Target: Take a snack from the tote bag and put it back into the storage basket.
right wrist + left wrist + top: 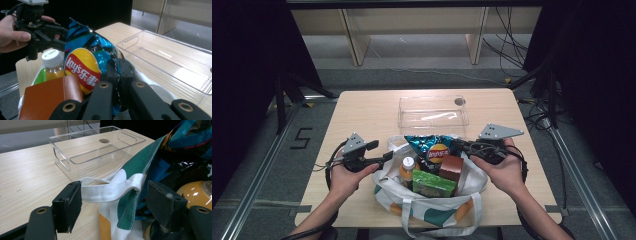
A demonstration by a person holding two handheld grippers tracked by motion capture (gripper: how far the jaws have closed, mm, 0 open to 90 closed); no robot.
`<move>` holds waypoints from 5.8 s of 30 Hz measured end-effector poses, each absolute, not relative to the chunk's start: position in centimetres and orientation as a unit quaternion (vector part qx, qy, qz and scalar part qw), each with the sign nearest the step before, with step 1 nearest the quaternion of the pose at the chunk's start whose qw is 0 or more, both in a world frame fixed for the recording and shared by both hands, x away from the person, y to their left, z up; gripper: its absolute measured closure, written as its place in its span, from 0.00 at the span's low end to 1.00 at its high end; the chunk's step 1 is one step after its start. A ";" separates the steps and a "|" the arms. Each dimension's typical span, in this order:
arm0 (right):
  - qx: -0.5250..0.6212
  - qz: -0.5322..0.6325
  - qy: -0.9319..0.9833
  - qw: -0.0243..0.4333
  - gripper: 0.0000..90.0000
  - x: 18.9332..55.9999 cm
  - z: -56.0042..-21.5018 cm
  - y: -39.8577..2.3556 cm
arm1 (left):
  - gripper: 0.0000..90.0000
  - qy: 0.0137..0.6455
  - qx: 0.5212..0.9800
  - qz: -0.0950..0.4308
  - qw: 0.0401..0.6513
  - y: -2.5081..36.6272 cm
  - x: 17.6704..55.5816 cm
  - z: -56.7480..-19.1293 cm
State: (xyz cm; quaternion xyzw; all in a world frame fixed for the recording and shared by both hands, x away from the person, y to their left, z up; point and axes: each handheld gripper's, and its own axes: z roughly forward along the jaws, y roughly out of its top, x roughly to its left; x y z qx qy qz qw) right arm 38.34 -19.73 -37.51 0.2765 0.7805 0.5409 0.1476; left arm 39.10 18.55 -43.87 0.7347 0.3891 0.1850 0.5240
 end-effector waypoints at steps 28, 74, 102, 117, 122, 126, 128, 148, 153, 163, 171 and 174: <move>0.278 0.567 0.761 0.151 1.00 37.7 -35.6 -19.7 | 0.31 0.385 0.740 0.185 0.520 18.5 39.1 -44.0; 0.276 0.620 0.707 0.201 1.00 37.7 -31.0 -20.7 | 0.31 0.391 0.735 0.186 0.522 18.7 39.2 -43.9; 0.274 0.635 0.687 0.221 1.00 38.0 -29.2 -21.2 | 0.31 0.398 0.730 0.182 0.525 18.6 39.2 -44.0; 0.277 0.641 0.678 0.228 1.00 37.9 -28.3 -21.5 | 0.31 0.395 0.731 0.186 0.525 18.7 39.2 -43.9; 0.271 0.647 0.671 0.242 1.00 38.0 -27.9 -21.7 | 0.31 0.395 0.730 0.186 0.525 18.7 39.2 -43.9; 0.275 0.651 0.668 0.234 1.00 37.9 -27.6 -21.8 | 0.31 0.395 0.730 0.186 0.526 18.7 39.2 -43.9; 0.277 0.654 0.666 0.228 1.00 37.8 -27.5 -21.7 | 0.31 0.394 0.730 0.187 0.526 18.7 39.2 -43.9; 0.276 0.666 0.652 0.235 1.00 38.0 -26.5 -22.2 | 0.31 0.396 0.727 0.187 0.529 18.8 39.2 -43.9; 0.280 0.666 0.651 0.233 1.00 38.0 -26.2 -22.4 | 0.31 0.399 0.723 0.183 0.533 18.7 39.2 -43.9; 0.278 0.666 0.648 0.244 1.00 38.3 -25.4 -22.8 | 0.31 0.402 0.724 0.186 0.529 18.7 39.1 -43.8; 0.282 0.667 0.642 0.253 1.00 38.8 -25.3 -23.1 | 0.31 0.395 0.725 0.192 0.531 18.9 39.2 -43.8; 0.288 0.668 0.638 0.253 1.00 38.9 -25.3 -23.1 | 0.31 0.396 0.723 0.192 0.532 18.9 39.2 -43.8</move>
